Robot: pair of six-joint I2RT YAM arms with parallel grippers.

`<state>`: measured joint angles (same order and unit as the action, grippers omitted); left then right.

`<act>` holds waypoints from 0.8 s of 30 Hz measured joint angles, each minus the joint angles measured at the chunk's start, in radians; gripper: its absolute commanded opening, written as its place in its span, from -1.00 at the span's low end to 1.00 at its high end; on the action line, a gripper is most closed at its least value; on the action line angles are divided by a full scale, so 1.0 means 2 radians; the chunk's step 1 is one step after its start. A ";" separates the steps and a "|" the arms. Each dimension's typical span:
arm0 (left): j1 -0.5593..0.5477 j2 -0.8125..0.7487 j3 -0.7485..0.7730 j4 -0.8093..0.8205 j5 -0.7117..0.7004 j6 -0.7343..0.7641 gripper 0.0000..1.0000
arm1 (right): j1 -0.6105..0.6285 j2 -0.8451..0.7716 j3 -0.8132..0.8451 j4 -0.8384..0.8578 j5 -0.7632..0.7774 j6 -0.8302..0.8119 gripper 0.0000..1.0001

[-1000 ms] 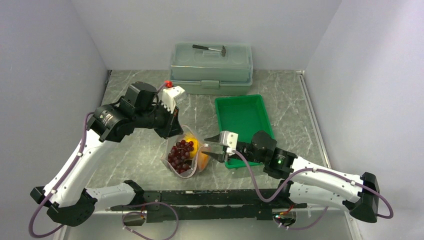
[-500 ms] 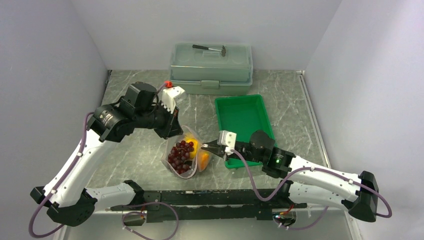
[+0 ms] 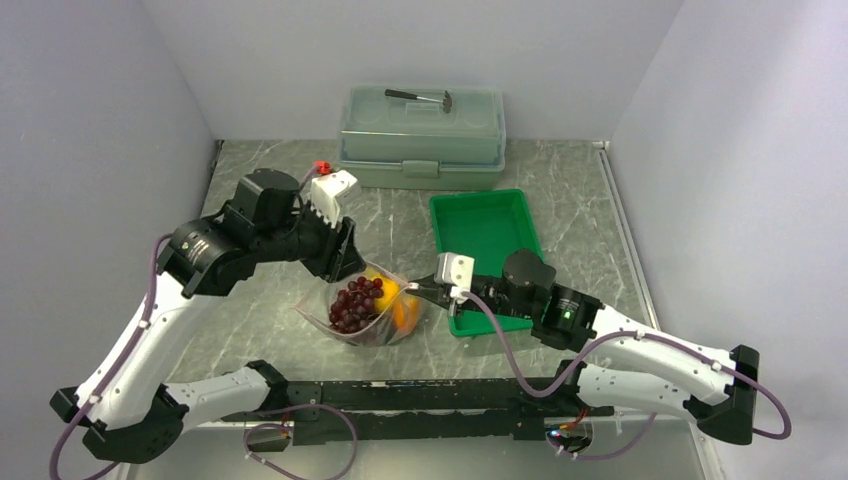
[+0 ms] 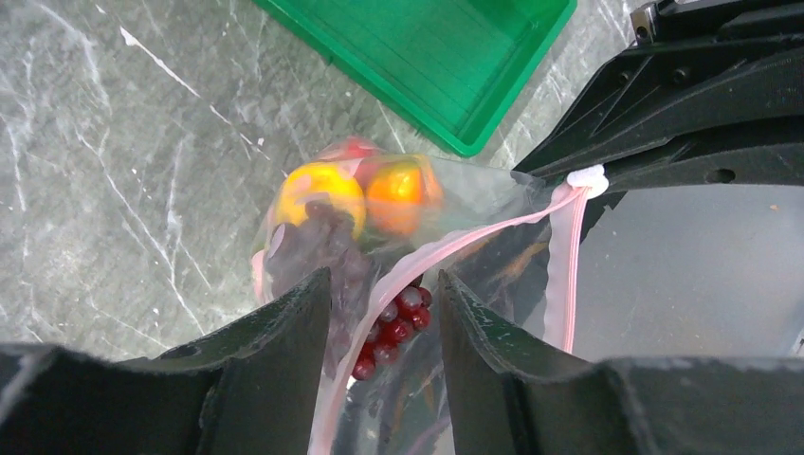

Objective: Place the food in the zip-top bag and seal the zipper
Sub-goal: Adjust the zipper food storage bag at the center of the board.

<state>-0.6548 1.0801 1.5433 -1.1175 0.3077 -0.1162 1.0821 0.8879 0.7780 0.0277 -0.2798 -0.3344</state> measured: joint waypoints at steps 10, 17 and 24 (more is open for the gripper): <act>0.000 -0.036 0.025 0.031 0.007 0.004 0.34 | 0.000 0.034 0.110 -0.115 -0.026 -0.007 -1.00; 0.000 -0.062 0.013 0.091 0.067 0.018 0.52 | 0.000 0.098 0.220 -0.212 -0.042 -0.001 -1.00; 0.000 -0.076 -0.035 0.134 0.113 0.030 0.64 | 0.000 0.158 0.313 -0.299 -0.047 0.022 -1.00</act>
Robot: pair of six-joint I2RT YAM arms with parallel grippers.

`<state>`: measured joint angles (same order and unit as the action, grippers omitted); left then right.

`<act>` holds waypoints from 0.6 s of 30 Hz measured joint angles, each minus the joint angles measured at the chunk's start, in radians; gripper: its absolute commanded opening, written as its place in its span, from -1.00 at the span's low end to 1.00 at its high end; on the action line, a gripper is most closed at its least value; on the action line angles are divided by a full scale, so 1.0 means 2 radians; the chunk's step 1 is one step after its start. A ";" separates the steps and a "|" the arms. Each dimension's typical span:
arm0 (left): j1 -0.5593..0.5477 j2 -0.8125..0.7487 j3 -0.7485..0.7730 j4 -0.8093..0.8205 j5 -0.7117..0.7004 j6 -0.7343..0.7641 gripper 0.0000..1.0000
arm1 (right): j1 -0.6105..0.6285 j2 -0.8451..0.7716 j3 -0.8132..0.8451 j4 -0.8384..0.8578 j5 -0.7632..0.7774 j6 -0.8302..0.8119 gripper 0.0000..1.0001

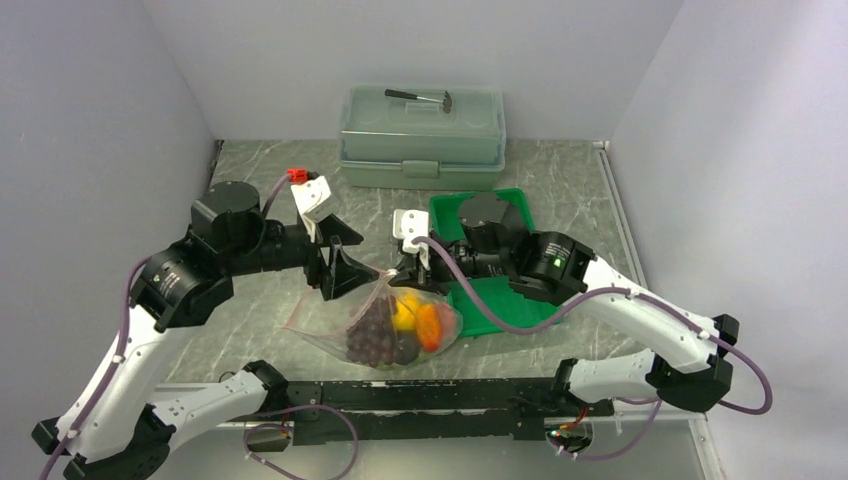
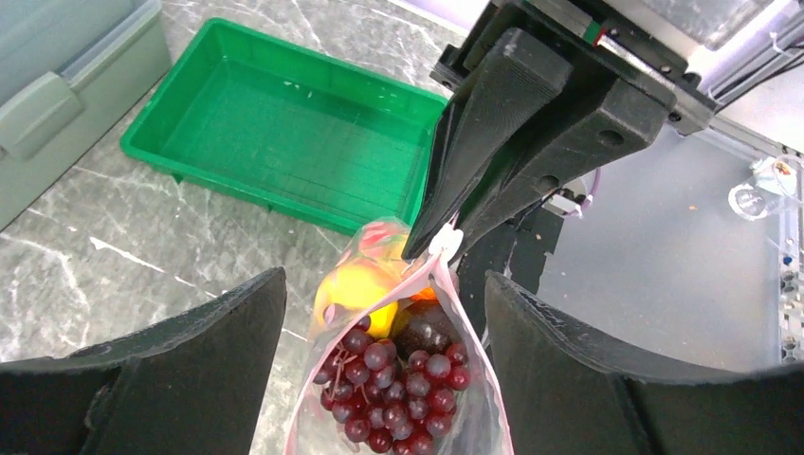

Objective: Place the food in the zip-top bag and seal the zipper
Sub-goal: Adjust the zipper food storage bag at the center of the board.

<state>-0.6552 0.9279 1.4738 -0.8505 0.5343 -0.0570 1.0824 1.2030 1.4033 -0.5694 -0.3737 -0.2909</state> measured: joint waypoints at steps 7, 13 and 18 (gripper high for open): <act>0.000 -0.004 -0.044 0.032 0.032 0.006 0.65 | 0.000 0.038 0.064 -0.067 -0.002 0.018 -1.00; 0.000 -0.007 -0.064 0.046 0.056 0.007 0.61 | 0.000 0.066 0.115 -0.116 -0.003 0.034 -1.00; 0.000 -0.007 -0.064 0.045 0.076 0.021 0.50 | 0.000 0.089 0.153 -0.145 -0.003 0.047 -1.00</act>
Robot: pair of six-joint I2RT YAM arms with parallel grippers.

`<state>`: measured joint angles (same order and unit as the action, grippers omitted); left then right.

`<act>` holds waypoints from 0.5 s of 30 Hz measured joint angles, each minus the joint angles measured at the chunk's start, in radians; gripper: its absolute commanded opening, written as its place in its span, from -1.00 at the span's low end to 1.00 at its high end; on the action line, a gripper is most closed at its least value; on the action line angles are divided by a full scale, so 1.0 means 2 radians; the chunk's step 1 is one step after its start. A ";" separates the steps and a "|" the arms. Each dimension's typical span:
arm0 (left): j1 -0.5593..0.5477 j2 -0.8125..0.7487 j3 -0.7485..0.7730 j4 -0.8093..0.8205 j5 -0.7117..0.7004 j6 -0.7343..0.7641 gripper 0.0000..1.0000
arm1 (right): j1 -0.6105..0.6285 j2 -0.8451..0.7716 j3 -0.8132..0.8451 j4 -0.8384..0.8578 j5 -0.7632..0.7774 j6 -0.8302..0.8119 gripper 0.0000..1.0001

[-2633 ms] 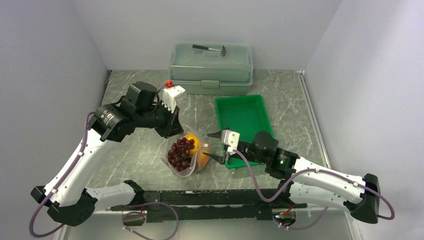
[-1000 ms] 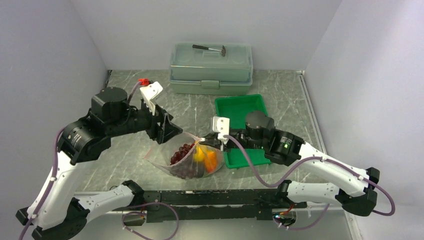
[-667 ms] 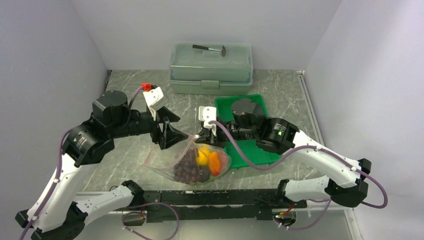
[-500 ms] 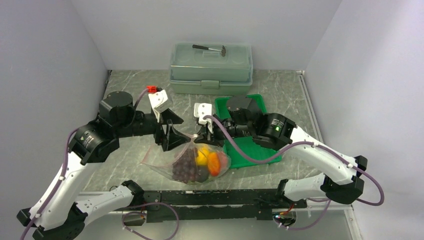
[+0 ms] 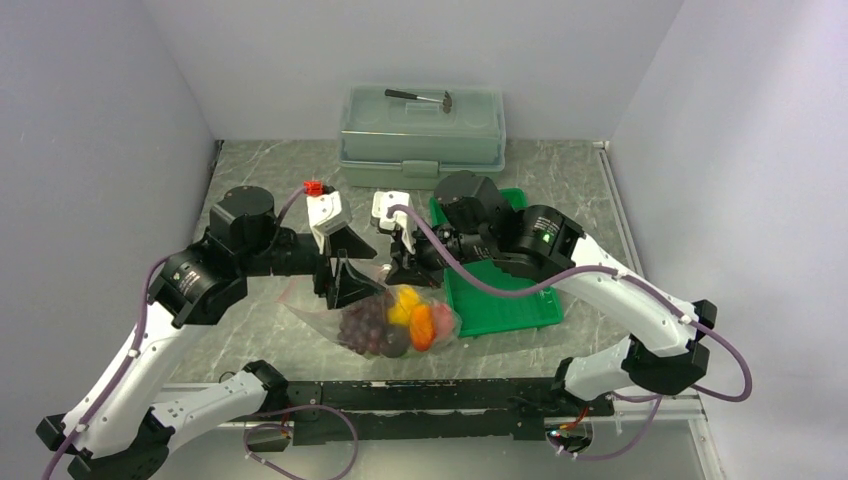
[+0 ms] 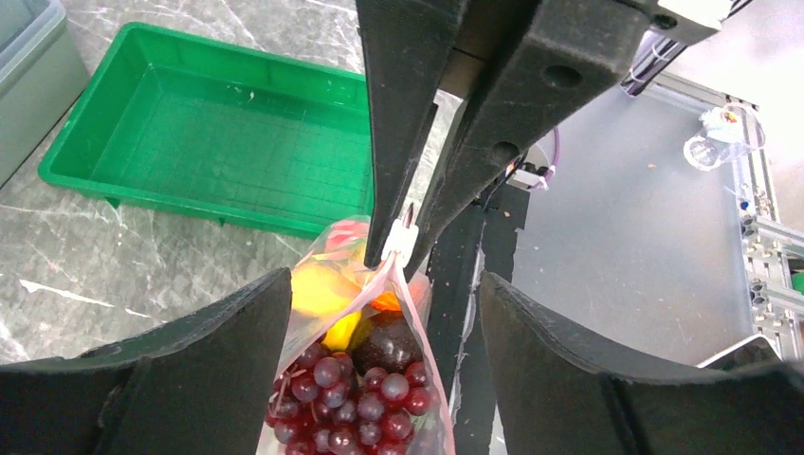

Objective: Place the food in the zip-top bag and seal the zipper
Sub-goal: Adjust the zipper food storage bag at the center of the board.

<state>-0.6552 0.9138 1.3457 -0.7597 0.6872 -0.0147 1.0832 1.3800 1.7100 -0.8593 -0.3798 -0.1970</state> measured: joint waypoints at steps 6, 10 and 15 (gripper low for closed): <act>0.000 -0.003 -0.015 0.000 0.008 0.013 0.35 | 0.000 0.018 0.040 -0.041 -0.001 0.007 -1.00; 0.000 -0.008 -0.031 -0.004 0.005 0.018 0.22 | 0.000 0.031 0.066 -0.059 -0.002 0.015 -1.00; -0.001 -0.011 -0.034 -0.008 -0.009 0.027 -0.04 | 0.000 0.048 0.097 -0.082 -0.001 0.024 -1.00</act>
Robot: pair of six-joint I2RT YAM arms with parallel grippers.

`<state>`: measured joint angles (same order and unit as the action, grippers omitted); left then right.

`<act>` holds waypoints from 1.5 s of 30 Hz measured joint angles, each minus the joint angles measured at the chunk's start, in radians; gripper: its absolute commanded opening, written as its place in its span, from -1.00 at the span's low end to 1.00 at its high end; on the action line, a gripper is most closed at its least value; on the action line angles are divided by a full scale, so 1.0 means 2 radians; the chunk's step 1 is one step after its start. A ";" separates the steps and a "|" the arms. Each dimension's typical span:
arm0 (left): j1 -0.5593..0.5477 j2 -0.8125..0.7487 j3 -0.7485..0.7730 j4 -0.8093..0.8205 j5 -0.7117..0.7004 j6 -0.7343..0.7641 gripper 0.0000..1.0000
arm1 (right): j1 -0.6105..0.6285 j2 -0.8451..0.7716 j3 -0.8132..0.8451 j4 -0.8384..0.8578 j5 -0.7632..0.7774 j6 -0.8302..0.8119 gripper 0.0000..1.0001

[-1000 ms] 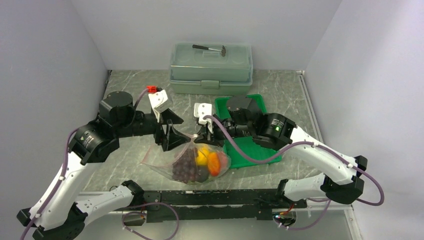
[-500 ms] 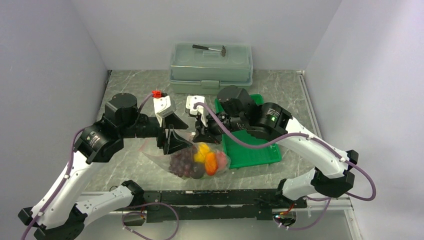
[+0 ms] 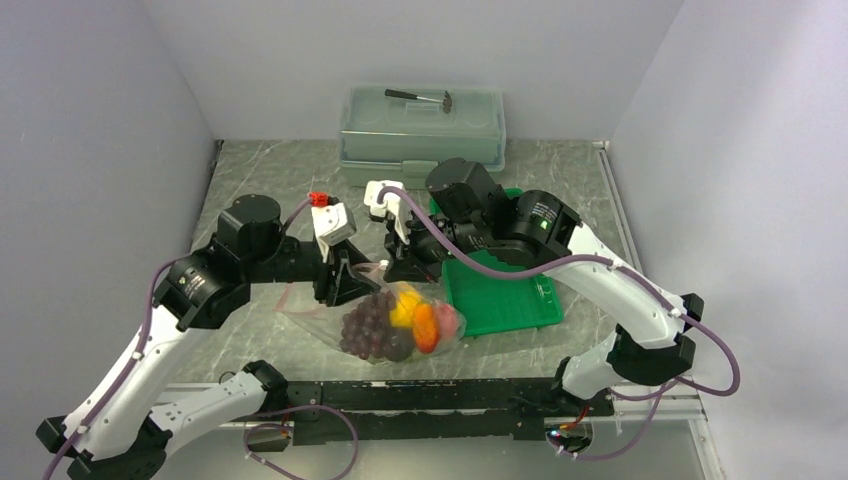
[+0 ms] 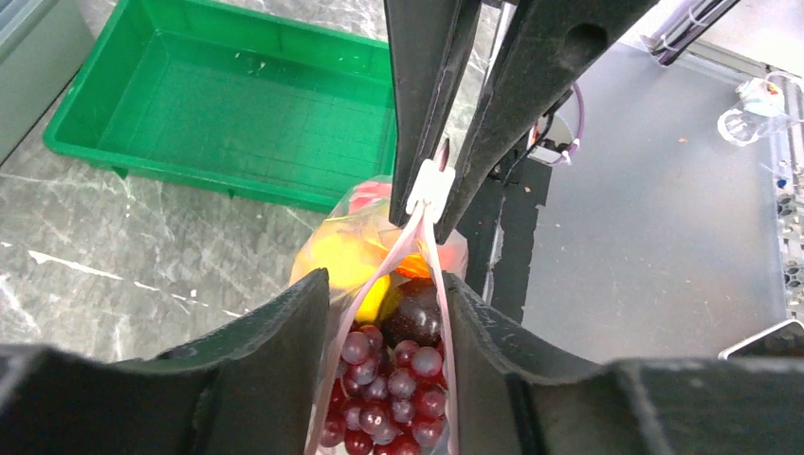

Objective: Place the food in the zip-top bag and seal the zipper
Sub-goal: Adjust the zipper food storage bag at the center of the board.

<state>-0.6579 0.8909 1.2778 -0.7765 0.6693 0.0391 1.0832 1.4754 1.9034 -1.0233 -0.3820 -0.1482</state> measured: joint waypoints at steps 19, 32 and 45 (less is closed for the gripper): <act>-0.006 -0.001 0.021 -0.040 -0.023 0.017 -1.00 | 0.000 -0.021 -0.037 0.027 0.002 0.013 -0.58; -0.006 0.011 0.071 -0.094 -0.025 0.027 -1.00 | 0.000 -0.186 -0.219 0.158 0.002 -0.001 0.13; -0.006 0.020 0.108 -0.112 -0.012 0.027 -1.00 | 0.000 -0.224 -0.384 0.294 0.009 -0.013 0.33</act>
<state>-0.6701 0.9310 1.4929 -1.0000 0.6445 0.0937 1.0824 1.0283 1.1362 -0.4362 -0.3641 -0.1741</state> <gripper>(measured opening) 0.022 0.650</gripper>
